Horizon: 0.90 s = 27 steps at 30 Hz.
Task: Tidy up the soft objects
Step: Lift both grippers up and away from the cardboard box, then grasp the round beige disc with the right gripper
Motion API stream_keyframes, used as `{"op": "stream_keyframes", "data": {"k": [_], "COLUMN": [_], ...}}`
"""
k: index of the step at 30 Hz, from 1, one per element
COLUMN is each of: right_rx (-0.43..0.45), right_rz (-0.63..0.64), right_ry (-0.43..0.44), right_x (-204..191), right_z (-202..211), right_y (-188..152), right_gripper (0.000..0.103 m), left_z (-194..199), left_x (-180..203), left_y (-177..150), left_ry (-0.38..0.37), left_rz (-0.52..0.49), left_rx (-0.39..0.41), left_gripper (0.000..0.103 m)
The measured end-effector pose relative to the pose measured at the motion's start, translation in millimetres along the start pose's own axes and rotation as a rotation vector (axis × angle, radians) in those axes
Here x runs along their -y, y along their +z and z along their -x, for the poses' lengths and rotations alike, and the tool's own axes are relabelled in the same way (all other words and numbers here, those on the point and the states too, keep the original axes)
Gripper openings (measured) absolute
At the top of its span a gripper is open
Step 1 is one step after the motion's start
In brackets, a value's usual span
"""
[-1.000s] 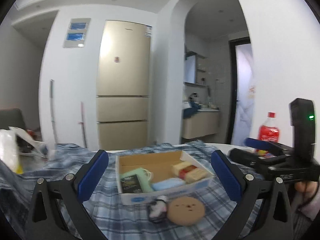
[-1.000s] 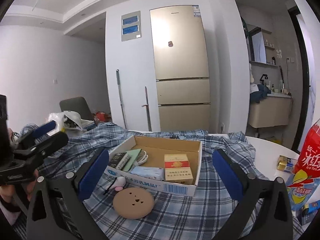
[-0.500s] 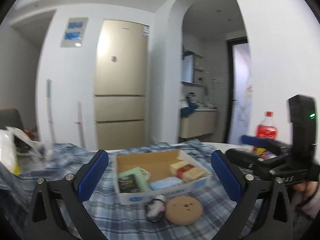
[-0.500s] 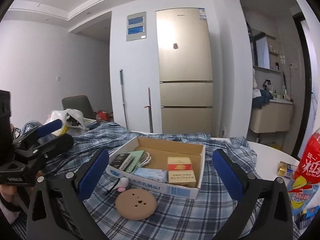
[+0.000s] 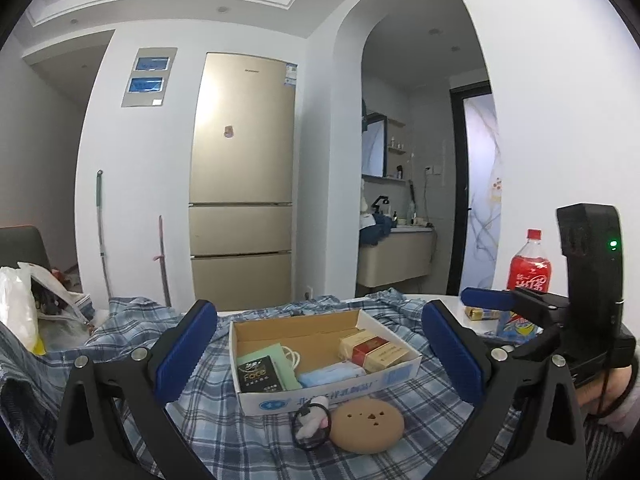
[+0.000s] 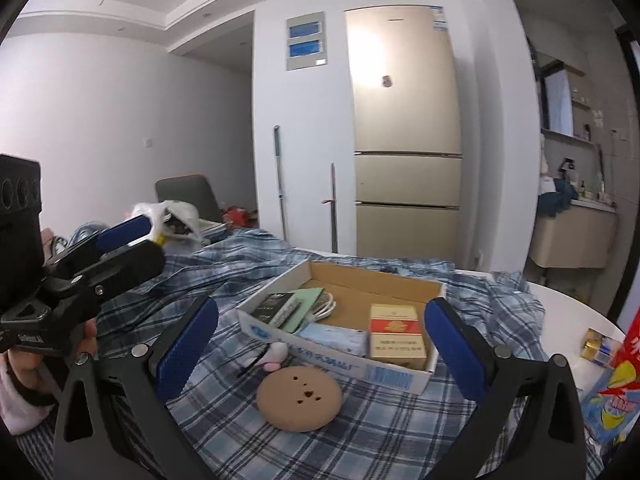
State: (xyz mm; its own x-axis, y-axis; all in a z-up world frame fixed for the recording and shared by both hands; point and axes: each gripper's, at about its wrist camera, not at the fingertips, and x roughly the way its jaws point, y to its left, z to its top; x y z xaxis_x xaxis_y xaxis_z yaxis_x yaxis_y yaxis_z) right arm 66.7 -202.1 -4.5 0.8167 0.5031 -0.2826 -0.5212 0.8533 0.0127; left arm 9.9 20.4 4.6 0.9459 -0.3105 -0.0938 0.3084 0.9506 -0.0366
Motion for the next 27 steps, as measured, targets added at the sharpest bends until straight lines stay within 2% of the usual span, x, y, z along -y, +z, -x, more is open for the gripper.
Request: {"op": "stream_keyframes", "data": {"k": [3, 9, 11, 12, 14, 16, 21, 24, 27], "right_rx": [-0.018, -0.146, -0.176, -0.202, -0.292, -0.371, -0.467, -0.517, -0.578], "right_rz": [0.023, 0.049, 0.085, 0.106, 0.123, 0.088, 0.062, 0.034, 0.017], "right_ry": [0.008, 0.038, 0.007, -0.008, -0.027, 0.000, 0.034, 0.049, 0.043], "right_x": [-3.8, -9.0, -13.4, -15.6, -18.4, -17.2, -21.5, -22.4, -23.0], "right_z": [-1.4, -13.8, -18.9, -23.3, -37.1, -49.7, -71.4, -86.7, -106.0], "right_y": [3.8, 11.3, 9.6, 7.9, 1.6, -6.5, -24.2, -29.7, -35.4], "right_gripper": [0.103, 0.103, 0.103, 0.102, 0.095, 0.092, 0.092, 0.092, 0.090], "left_z": [3.4, -1.6, -5.5, -7.3, -11.2, -10.7, -22.0, -25.5, -28.1], "left_x": [0.4, -7.2, -11.2, -12.2, -14.5, -18.7, -26.1, -33.4, -39.6], "left_y": [2.4, 2.7, -0.7, -2.6, -4.2, -4.3, -8.5, -10.7, -13.0], "left_ry": [0.018, 0.031, 0.003, 0.008, 0.042, 0.059, 0.150, 0.152, 0.160], "left_rz": [-0.003, 0.041, 0.065, 0.070, 0.075, 0.092, 0.109, 0.142, 0.170], "left_rx": [0.002, -0.043, -0.059, -0.065, -0.089, -0.091, -0.166, -0.188, -0.212], "left_gripper": [0.103, 0.103, 0.103, 0.103, 0.103, 0.103, 0.103, 0.095, 0.094]}}
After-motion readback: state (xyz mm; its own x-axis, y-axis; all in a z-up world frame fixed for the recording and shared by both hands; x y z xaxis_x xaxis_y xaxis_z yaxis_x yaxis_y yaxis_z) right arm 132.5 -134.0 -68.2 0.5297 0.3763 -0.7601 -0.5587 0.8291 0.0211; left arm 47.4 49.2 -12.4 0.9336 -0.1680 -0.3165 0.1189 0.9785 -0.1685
